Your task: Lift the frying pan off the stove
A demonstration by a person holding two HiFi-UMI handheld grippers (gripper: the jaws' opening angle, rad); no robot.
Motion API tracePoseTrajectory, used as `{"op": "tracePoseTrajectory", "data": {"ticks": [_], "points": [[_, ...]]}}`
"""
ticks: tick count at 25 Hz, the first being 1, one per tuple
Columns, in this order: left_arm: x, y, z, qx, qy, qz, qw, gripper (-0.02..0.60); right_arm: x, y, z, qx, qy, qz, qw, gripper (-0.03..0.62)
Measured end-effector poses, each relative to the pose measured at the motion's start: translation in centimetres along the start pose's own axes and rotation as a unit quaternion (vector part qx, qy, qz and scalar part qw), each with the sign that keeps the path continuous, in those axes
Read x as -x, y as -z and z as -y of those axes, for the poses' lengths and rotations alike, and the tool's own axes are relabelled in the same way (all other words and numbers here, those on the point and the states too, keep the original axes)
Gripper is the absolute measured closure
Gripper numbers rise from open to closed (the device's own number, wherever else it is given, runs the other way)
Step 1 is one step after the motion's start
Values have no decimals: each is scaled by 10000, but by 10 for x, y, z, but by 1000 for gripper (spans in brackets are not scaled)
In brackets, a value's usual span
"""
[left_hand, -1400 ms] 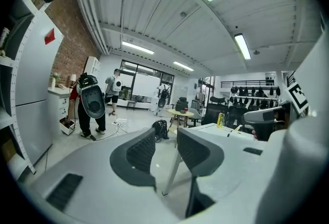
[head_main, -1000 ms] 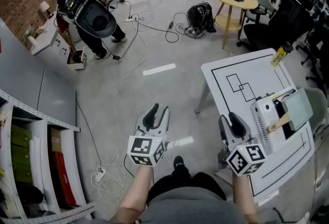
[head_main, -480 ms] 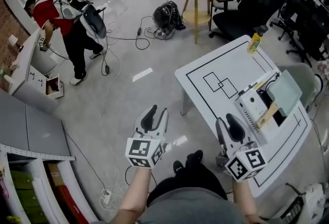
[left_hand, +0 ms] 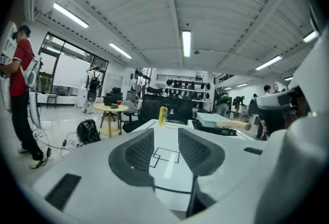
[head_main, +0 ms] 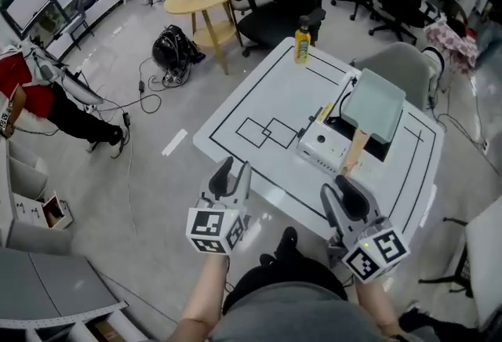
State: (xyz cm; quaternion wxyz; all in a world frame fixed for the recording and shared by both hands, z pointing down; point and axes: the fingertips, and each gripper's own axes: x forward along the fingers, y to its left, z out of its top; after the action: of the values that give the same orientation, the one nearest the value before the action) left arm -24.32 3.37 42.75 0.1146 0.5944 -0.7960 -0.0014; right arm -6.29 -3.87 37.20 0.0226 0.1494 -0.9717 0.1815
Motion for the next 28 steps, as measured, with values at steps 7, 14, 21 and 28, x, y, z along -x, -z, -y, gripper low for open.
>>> {"op": "tracePoseTrajectory", "data": {"ticks": [7,14,21,28], "points": [[-67,-11,57,-231,836,-81,9962,446,37,-20,63,-234,945,513,9939,445],[-113,-21,103,-415,1376,-109,9896,446,61,-28,106,-445,1411,774,9860,445],[-145,-16,133,-535,1911,-289,9797,439,63,-31,130,-587,1727,929,9788,439],[-174,-12,150,-578,2678,-550,9602,434,58,-36,137,-788,2292,1158,9632,431]]}}
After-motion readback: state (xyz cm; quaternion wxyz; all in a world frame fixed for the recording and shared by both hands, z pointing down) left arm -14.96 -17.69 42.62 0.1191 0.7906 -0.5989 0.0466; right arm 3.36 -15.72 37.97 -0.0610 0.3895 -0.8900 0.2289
